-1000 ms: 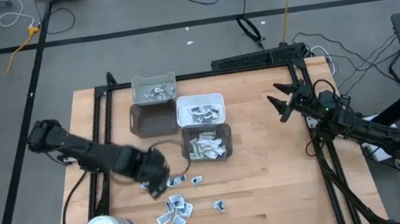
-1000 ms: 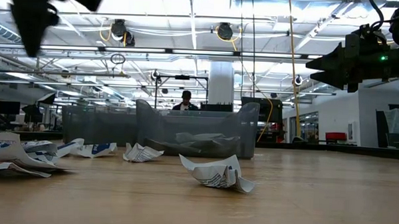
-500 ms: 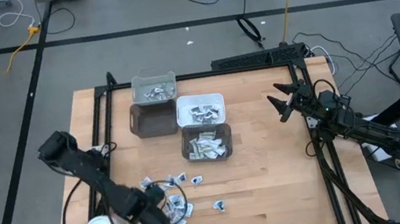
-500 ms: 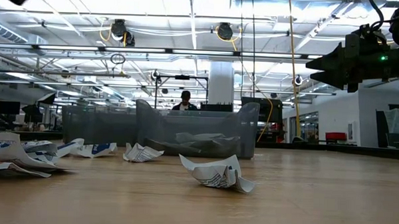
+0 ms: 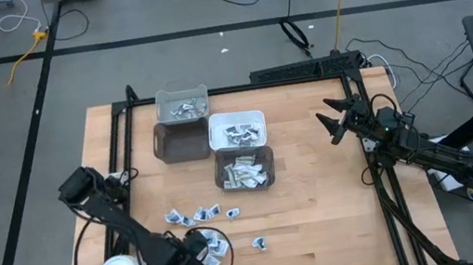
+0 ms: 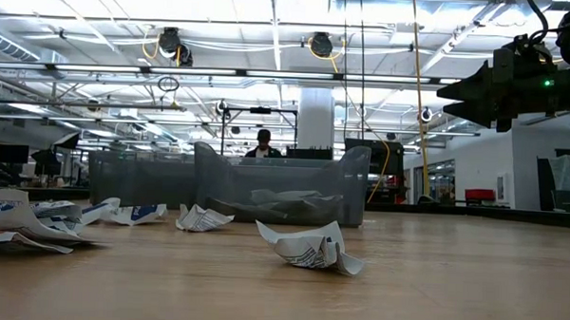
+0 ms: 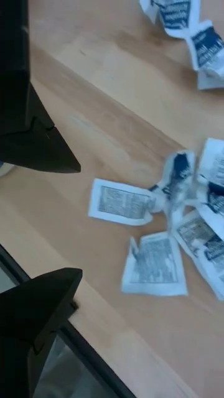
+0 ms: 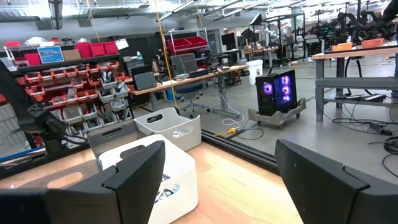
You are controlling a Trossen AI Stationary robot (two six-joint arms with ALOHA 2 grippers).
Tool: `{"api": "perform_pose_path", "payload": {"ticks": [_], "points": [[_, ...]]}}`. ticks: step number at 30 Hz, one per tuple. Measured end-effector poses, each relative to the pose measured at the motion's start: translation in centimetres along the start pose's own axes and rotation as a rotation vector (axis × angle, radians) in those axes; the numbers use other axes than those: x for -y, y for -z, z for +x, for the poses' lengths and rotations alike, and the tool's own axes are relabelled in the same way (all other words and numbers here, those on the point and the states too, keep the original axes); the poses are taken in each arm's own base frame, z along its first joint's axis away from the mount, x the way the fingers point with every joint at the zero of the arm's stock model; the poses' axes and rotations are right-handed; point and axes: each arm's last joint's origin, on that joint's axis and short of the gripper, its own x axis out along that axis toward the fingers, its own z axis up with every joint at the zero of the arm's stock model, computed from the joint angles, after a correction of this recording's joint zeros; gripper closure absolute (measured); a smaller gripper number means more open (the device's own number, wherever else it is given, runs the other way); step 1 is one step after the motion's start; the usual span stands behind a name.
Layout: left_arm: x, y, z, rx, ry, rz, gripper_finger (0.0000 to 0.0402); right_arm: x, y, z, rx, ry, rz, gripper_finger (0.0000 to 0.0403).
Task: Pick & Place First Aid Supplies
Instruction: Put the orange ointment pack into the gray bin
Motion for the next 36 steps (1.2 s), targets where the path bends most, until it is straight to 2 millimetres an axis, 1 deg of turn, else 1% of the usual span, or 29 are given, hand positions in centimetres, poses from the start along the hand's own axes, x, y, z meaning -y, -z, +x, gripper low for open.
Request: {"api": "perform_pose_path", "payload": {"ticks": [3,5,15,17,21,23,26,36], "points": [[0.0,-0.6,0.6,0.004,0.018,0.015,0.0133,0.0,0.0,0.0,0.000,0.000,0.000,0.0105],[0.0,-1.0,1.3,0.001,0.020,0.024,0.0133,0.0,0.0,0.0,0.000,0.000,0.000,0.0105],[-0.9,-1.1,6.3,-0.062,-0.060,0.033,0.0133,0.0,0.0,0.0,0.000,0.000,0.000,0.0105],[-1.0,-1.1,6.7,-0.066,-0.056,0.046,0.0133,0.0,0.0,0.0,0.000,0.000,0.000,0.0105],[-0.8,-1.3,6.9,-0.060,-0.029,0.092,0.0133,0.0,0.0,0.0,-0.001,0.000,0.000,0.0105],[-0.8,-1.4,6.9,-0.064,-0.018,0.114,0.0142,0.0,0.0,0.0,0.000,0.000,0.000,0.0105],[-0.8,-1.4,6.9,-0.065,-0.019,0.139,0.0179,0.0,0.0,0.0,0.000,0.000,0.000,0.0105],[-1.0,-1.7,7.0,-0.078,-0.026,0.143,0.0362,0.0,0.0,0.0,0.000,0.000,0.000,0.0105]]}}
